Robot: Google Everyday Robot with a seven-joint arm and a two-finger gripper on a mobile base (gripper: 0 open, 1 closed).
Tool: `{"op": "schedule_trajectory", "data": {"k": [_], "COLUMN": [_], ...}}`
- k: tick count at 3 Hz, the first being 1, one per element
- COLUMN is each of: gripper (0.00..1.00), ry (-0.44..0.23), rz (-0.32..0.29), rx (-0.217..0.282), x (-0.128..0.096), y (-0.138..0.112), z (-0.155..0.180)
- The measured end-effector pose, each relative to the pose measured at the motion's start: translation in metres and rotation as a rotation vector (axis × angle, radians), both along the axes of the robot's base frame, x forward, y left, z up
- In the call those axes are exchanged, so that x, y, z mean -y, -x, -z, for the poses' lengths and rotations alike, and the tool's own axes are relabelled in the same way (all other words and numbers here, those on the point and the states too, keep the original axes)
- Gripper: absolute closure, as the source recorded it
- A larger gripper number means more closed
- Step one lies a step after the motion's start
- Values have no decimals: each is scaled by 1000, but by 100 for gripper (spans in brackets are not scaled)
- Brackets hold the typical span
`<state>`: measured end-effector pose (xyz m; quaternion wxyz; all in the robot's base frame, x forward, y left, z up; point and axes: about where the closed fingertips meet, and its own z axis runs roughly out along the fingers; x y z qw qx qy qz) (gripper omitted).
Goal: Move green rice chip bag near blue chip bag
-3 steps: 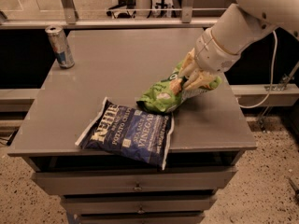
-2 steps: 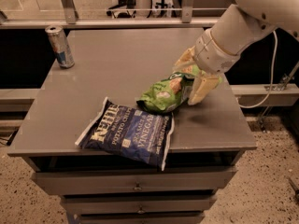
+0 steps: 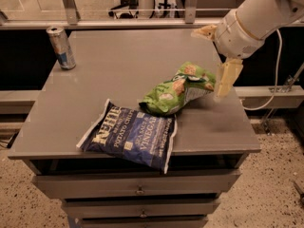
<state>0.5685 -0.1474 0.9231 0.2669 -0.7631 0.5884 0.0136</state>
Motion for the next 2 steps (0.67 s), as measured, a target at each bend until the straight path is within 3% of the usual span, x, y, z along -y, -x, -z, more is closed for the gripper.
{"op": "schedule_trajectory", "data": {"k": [1, 2], "gripper": [0, 0], "ry": [-100, -127], "rz": [112, 118], "rx": [51, 120], "x": [53, 56], "y": [-11, -18], "z": [-44, -78]}}
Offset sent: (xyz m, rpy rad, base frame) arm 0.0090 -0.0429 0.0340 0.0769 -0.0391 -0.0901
